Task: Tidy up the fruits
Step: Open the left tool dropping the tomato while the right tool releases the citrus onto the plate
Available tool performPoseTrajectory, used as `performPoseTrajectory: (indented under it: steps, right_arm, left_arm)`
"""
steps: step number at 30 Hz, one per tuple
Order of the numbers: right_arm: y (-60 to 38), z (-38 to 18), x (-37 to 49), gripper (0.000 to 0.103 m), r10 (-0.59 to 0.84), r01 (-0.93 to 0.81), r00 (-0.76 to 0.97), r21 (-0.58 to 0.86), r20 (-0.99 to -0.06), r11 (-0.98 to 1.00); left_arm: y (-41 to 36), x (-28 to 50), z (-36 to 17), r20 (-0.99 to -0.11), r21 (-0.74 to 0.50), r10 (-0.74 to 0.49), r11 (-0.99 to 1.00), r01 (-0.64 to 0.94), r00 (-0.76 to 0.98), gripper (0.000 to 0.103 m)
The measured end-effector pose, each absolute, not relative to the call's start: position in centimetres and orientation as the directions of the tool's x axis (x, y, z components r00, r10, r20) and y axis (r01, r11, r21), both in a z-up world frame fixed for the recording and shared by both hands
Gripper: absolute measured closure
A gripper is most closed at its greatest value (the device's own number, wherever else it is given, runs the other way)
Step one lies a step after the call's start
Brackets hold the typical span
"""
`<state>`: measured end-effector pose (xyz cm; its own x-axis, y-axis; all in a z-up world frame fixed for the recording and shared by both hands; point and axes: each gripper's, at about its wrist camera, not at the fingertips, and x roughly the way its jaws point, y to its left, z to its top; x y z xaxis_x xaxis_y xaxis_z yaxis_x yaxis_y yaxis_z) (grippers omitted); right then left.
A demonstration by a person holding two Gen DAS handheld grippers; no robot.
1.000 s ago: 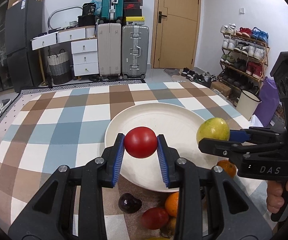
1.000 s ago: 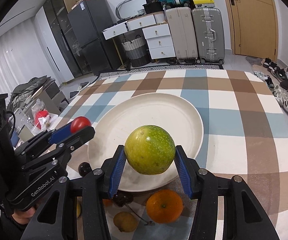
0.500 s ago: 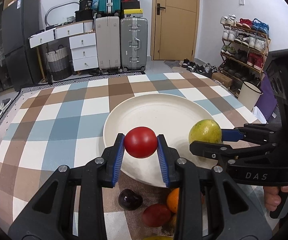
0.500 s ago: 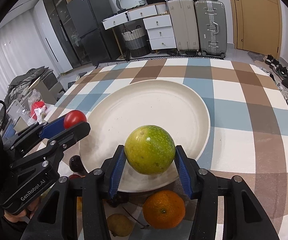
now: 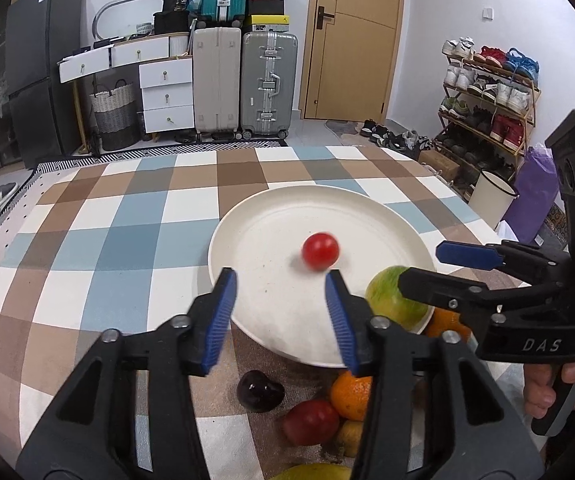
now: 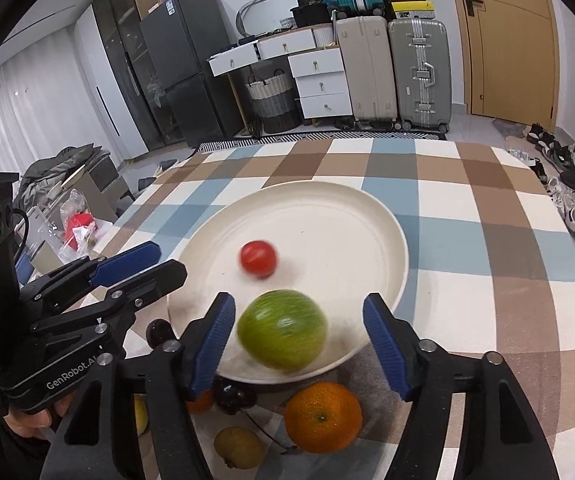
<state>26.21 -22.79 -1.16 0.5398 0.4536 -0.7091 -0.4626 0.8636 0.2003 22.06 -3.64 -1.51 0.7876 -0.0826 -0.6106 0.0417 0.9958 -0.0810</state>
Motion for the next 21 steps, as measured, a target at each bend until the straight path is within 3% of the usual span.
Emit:
performPoseTrajectory:
  steps: [1, 3, 7, 10, 21]
  right_arm:
    - [-22.9, -1.1, 26.1, 0.027, 0.450, -0.460, 0.544, 0.197, -0.708, 0.866]
    - [-23.3, -0.9, 25.9, 0.020, 0.448, -0.456, 0.550, 0.196, -0.704, 0.868]
    - [-24.0, -0.4, 25.4, 0.009, 0.447, -0.451, 0.565, 0.195, -0.694, 0.871]
    - [-24.4, 0.0, 24.8, 0.001, 0.430, -0.438, 0.575, 0.183, -0.696, 0.880]
    - [-26.3, 1.3, 21.8, 0.001, 0.390, -0.412, 0.601, 0.147, -0.698, 0.899]
  left_arm:
    - [-3.5, 21.8, -1.4, -0.606, -0.084, -0.082, 0.996, 0.039, 0.791, 0.044]
    - [-3.3, 21.1, -1.0, -0.587, -0.077, -0.069, 0.997, 0.028, 0.807, 0.022]
    - [-3.1, 19.7, -0.2, -0.565, -0.072, -0.072, 0.997, 0.038, 0.822, 0.015]
    - [-2.7, 18.7, 0.2, -0.564, -0.078, -0.070, 0.996, 0.032, 0.823, 0.003]
    - [-1.8, 13.2, 1.9, -0.539, -0.044, -0.044, 0.999, 0.024, 0.841, 0.001]
